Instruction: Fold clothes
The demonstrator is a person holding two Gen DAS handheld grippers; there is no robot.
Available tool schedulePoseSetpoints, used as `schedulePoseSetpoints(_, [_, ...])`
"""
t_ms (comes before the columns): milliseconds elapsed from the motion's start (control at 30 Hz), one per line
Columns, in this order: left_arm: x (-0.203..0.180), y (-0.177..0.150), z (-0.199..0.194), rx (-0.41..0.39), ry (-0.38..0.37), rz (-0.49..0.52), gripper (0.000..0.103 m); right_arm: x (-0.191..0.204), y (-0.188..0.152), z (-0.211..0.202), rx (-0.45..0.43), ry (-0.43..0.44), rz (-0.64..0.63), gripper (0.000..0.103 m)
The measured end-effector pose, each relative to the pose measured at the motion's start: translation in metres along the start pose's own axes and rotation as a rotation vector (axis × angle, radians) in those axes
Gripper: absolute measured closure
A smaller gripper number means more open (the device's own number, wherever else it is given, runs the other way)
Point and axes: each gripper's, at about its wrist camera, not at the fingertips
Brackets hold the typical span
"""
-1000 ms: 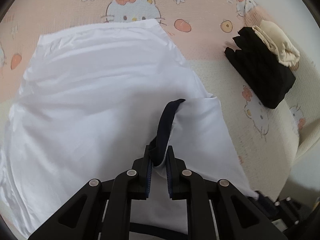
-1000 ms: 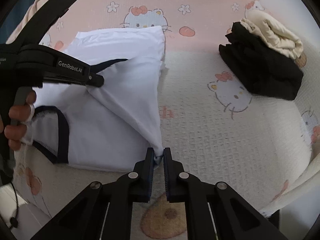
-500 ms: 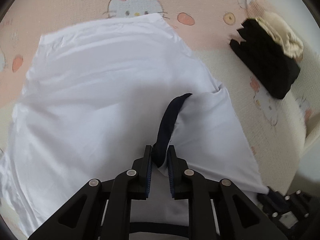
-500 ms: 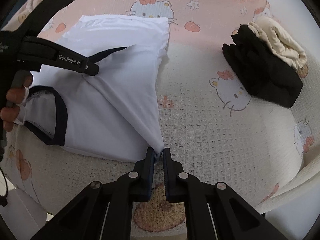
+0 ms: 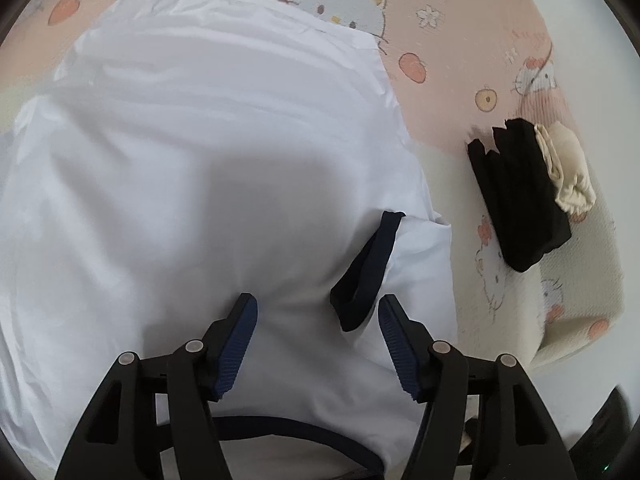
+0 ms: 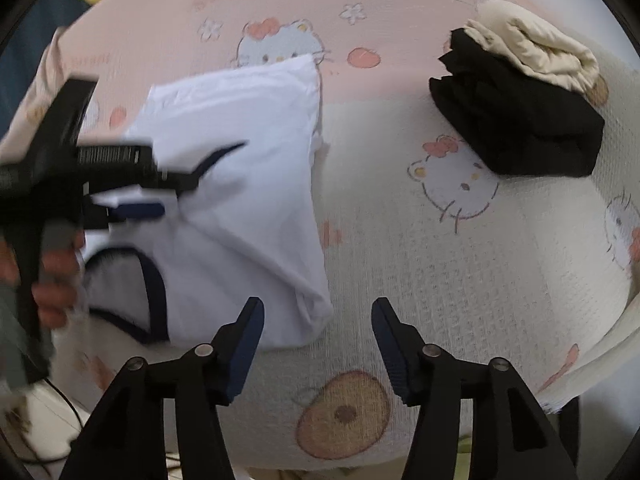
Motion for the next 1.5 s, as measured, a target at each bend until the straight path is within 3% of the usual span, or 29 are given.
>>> schedulePoseSetpoints(433, [-0.019,0.030,-0.004,-0.036,0.015,0.137,0.044,-0.003,0.066,0.037,0.035,0.056,0.126,0.045])
schedulePoseSetpoints(533, [-0.021,0.036,-0.001,-0.043,0.023,0.165,0.057,0.000,0.083,0.048,0.042,0.071,0.138,0.045])
schedulePoseSetpoints(667, [-0.017,0.050,0.016,0.008,-0.045,0.096,0.063,0.001,0.102,0.056,0.010,0.126,0.170,0.046])
schedulePoseSetpoints(733, [-0.016,0.055,0.023,0.035,-0.076,0.063,0.063,0.000,0.109,0.060,0.006,0.124,0.193,0.055])
schedulePoseSetpoints(767, [-0.016,0.058,0.027,0.048,-0.090,0.048,0.063,0.000,0.111,0.062,0.013,0.123,0.207,0.074])
schedulePoseSetpoints(800, [-0.015,0.060,0.030,0.062,-0.104,0.034,0.063,-0.002,0.113,0.065,0.028,0.133,0.225,0.085])
schedulePoseSetpoints(900, [-0.015,0.068,0.041,0.099,-0.140,-0.004,0.063,-0.007,0.118,0.079,0.089,0.184,0.290,0.085])
schedulePoseSetpoints(1067, [-0.021,0.072,0.051,0.134,-0.122,0.021,0.063,-0.017,0.120,0.092,0.148,0.246,0.389,0.085])
schedulePoseSetpoints(1167, [-0.021,0.073,0.061,0.158,-0.147,0.016,0.063,-0.023,0.122,0.099,0.172,0.281,0.439,0.084])
schedulePoseSetpoints(1267, [-0.027,0.072,0.066,0.153,-0.110,0.050,0.073,-0.025,0.124,0.107,0.184,0.260,0.463,0.084])
schedulePoseSetpoints(1400, [-0.037,0.071,0.065,0.129,-0.052,0.107,0.081,-0.025,0.128,0.119,0.224,0.297,0.490,0.084])
schedulePoseSetpoints(1500, [-0.039,0.068,0.064,0.114,-0.021,0.118,0.084,-0.019,0.134,0.128,0.245,0.229,0.449,0.084])
Point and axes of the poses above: each gripper's, at about its wrist camera, not at the fingertips, and z roughly the way its jaws point, x to its left, y to its top, and after that the axes turned 10 degrees about z, right-handed
